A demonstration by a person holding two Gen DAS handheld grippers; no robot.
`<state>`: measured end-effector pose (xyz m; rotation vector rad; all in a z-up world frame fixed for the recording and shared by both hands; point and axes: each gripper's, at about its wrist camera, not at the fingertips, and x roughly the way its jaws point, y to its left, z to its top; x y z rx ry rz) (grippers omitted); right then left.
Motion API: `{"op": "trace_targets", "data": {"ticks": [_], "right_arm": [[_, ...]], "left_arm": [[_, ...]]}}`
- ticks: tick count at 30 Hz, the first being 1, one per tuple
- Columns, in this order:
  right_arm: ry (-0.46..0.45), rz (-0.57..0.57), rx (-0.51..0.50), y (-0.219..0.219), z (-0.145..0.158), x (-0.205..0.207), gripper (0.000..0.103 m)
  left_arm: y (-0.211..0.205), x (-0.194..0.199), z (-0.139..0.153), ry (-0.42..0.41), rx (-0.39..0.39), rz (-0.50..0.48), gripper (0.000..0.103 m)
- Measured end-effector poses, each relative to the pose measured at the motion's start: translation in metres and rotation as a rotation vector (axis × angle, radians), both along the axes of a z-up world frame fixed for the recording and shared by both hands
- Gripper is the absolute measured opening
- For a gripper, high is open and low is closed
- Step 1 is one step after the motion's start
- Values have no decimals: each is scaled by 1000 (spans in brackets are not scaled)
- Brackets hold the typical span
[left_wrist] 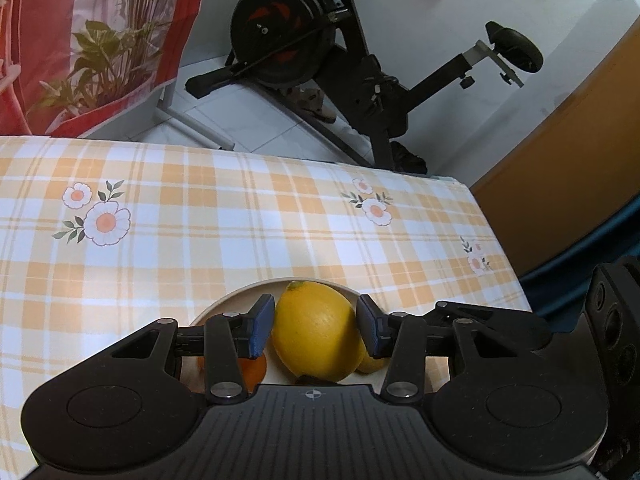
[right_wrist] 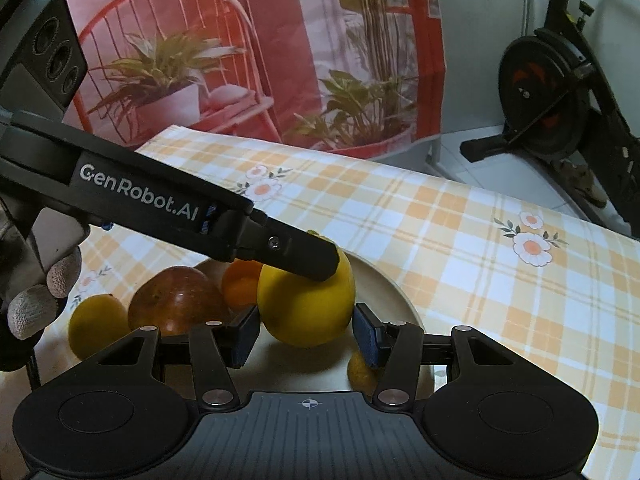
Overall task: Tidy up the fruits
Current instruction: 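Carry the lemon with the left gripper and lower it onto the beige plate, then open the left gripper to release the lemon and withdraw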
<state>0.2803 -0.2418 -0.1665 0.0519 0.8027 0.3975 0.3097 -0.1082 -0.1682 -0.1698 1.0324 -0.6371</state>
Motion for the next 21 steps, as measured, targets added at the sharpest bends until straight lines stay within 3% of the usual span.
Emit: {"op": "trace_targets", "data": {"ticks": [21], "right_arm": [[-37, -61, -58, 12, 2, -3, 50]], "left_arm": [[29, -10, 20, -78, 32, 108, 42]]}}
